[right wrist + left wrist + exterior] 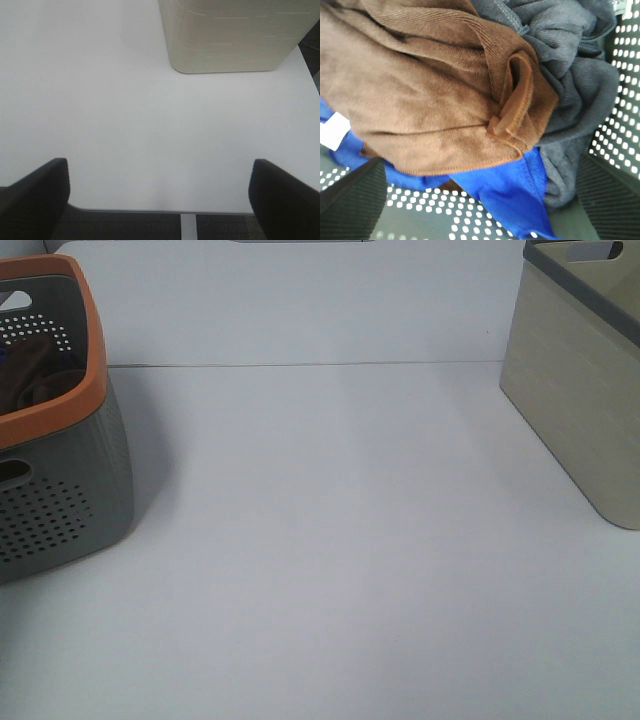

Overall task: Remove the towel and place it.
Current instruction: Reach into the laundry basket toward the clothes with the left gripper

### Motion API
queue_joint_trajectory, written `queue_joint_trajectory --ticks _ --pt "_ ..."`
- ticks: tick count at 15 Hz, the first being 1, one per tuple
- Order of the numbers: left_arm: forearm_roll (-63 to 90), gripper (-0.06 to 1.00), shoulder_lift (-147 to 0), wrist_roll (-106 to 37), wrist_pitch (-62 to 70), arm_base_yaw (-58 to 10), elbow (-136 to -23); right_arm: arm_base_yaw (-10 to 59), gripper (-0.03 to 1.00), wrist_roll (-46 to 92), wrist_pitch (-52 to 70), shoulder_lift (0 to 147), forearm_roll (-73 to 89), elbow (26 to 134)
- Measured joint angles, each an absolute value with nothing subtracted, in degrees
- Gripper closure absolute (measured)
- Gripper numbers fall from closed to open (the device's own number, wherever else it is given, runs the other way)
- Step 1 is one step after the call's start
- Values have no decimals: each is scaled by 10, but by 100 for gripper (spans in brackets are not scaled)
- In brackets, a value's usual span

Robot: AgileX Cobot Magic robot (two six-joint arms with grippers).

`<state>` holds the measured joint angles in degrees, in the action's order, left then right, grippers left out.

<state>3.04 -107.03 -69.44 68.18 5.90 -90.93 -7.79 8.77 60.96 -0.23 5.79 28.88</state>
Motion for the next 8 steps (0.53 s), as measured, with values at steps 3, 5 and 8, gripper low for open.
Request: queue_joint_trajectory --ticks 3,5,8 --pt "26 -3 -1090 -694 677 44 -887 -78 11 88 610 -2 58 289" --pt "20 -3 -1091 -694 645 30 -859 -78 11 88 610 -2 58 289" --pt "-7 1 -1095 -679 586 21 -814 -78 11 88 610 -2 58 289"
